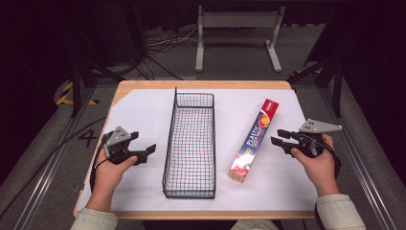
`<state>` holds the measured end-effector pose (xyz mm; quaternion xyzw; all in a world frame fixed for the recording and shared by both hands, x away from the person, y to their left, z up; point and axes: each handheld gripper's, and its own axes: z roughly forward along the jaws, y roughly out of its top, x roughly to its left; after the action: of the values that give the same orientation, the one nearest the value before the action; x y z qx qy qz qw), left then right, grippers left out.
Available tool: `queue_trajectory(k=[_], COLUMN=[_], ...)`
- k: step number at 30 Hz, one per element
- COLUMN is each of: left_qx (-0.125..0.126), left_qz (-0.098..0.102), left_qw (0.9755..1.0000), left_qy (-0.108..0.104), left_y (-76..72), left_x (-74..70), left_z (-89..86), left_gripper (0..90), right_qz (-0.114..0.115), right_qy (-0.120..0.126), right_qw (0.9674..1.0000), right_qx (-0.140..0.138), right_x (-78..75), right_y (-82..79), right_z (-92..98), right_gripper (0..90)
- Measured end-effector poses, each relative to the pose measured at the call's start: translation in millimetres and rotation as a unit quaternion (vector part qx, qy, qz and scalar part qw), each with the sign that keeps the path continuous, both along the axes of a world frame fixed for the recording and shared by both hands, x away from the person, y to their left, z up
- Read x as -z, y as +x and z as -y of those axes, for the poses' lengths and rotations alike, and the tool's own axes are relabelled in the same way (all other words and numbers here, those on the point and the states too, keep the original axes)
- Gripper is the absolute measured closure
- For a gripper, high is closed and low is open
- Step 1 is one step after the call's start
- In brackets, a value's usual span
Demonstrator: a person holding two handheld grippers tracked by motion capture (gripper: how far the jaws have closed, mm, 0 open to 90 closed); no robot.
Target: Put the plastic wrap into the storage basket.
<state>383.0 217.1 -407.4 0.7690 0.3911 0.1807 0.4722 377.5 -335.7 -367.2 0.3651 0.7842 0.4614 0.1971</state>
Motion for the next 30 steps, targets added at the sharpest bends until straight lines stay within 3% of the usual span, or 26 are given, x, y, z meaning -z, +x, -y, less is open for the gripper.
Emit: queue_trajectory(k=[12,17,22,30], left_qx=[0.003,0.012,0.012,0.005], left_qz=[0.001,-0.003,0.007,0.001], left_qw=[1.0000,0.9996,0.9998,1.0000], left_qy=[0.000,-0.026,-0.014,-0.003], left_y=[0.3,-2.0,-4.5,-7.8], left_x=[-5.0,-5.3,-6.6,-6.0], left_z=[0.1,0.1,0.2,-4.3], left_gripper=[12.9,12.4,11.9,11.7], right_qz=[-0.005,-0.008,-0.012,-0.018], right_qy=[0.007,0.002,-0.005,-0.005], right_qw=[0.9995,0.9987,0.9978,0.9965], right_qx=[-0.030,-0.050,-0.066,-0.081], right_x=[-19.0,-21.6,-24.2,-23.3], right_y=[8.8,15.6,23.0,33.6], right_z=[-24.8,-42.3,-56.9,-72.1], right_gripper=[60.3,61.0,62.3,64.0])
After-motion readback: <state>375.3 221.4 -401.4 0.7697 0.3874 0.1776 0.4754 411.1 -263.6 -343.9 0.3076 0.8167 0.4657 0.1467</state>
